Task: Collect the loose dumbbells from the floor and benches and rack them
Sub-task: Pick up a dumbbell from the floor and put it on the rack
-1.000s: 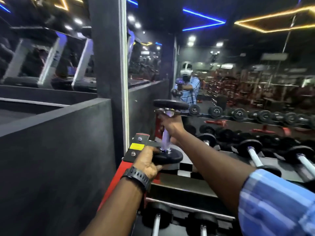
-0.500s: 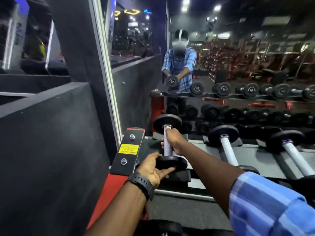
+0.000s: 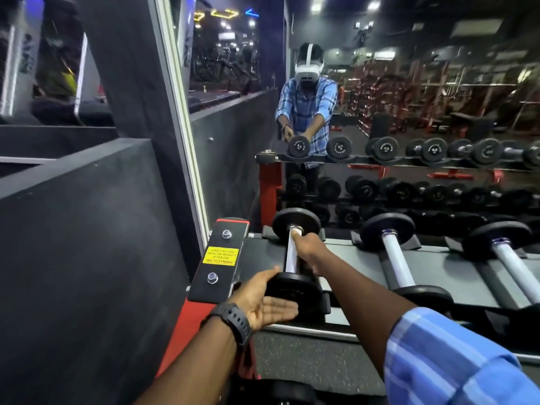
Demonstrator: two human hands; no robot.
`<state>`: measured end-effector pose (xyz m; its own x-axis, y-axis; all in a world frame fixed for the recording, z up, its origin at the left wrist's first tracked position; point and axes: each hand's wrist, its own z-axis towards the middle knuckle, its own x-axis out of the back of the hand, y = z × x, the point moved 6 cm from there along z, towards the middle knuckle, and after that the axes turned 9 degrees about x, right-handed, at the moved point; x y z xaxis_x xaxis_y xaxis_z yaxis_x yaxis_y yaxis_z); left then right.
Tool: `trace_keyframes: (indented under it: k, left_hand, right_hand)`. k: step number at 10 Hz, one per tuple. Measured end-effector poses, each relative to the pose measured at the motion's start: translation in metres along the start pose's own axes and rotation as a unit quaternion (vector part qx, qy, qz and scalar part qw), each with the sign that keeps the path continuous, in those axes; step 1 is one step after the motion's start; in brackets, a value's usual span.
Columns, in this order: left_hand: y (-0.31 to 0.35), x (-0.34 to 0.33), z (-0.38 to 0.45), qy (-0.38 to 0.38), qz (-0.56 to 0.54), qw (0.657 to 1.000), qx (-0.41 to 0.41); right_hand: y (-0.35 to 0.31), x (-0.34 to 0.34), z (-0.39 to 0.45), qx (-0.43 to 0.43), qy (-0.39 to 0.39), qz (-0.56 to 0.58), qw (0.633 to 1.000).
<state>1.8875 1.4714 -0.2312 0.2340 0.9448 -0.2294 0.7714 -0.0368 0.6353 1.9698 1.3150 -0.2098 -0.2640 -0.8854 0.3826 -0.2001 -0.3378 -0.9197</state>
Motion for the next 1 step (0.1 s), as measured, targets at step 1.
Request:
trace_keyframes:
  k: [1]
  left_hand:
    - [0.0168, 0.0137, -0.0189, 0.068, 0.141, 0.987, -0.028]
  right_hand:
    - [-0.0056, 0.0229, -0.0105, 0.016, -0.017, -0.016, 1.000]
